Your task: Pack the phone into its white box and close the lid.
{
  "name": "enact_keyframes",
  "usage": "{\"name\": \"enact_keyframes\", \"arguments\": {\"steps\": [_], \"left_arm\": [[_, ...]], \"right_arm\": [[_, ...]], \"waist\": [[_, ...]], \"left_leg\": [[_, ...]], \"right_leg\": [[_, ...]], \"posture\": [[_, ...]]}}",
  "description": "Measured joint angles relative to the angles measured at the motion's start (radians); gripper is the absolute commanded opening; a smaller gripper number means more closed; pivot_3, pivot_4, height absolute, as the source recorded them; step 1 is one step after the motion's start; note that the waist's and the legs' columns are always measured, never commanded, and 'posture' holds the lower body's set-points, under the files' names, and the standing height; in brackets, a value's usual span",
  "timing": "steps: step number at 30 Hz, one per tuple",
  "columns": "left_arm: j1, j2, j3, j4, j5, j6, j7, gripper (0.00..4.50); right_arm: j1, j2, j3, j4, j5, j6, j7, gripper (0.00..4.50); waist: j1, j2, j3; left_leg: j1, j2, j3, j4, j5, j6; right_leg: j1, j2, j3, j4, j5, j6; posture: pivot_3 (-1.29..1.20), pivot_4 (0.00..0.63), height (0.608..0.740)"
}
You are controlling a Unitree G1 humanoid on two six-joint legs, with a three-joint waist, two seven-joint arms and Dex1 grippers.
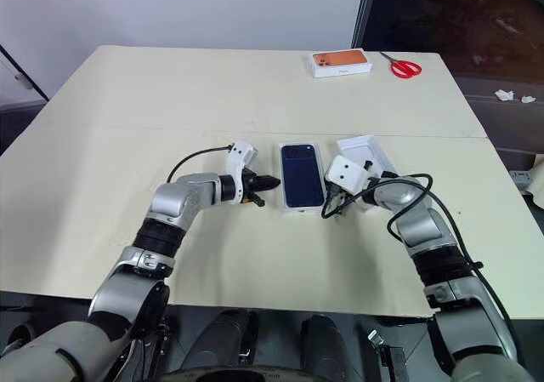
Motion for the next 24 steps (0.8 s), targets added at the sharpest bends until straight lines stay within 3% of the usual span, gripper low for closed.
{"name": "enact_keyframes", "arguments": {"steps": [10, 23, 24], "left_arm": [[-0.04, -0.082, -0.036, 0.077, 0.043, -0.045, -0.021, 0.04], [-0.035, -0.083, -0.045, 0.075, 0.048, -0.061, -0.037, 0.04], [-0.032, -0.082, -0.045, 0.07, 0.048, -0.058, -0.038, 0.28]], "right_arm": [[0.092, -0.091, -0.059, -0.078, 0.023, 0.035, 0.025, 0.0], [0.109, -0.098, -0.073, -0.106, 0.041, 0.065, 0.034, 0.0], [0.108, -0.097, -0.073, -0.106, 0.044, 0.068, 0.035, 0.0]], "waist": [[0.001, 0.0, 0.0], [-0.006, 0.0, 0.0], [-0.007, 0.0, 0.0]], "left_leg": [[0.002, -0.002, -0.003, 0.0, -0.002, 0.003], [0.002, -0.001, -0.003, 0.0, -0.002, 0.003], [0.002, -0.001, -0.003, 0.0, -0.002, 0.003]], "right_leg": [[0.005, -0.002, -0.002, -0.005, 0.0, 0.002], [0.004, -0.003, -0.002, -0.004, -0.001, 0.003], [0.004, -0.003, -0.002, -0.004, -0.001, 0.003]], "posture": [[0.0, 0.15, 0.74], [0.0, 0.15, 0.74], [0.0, 0.15, 0.74]]}}
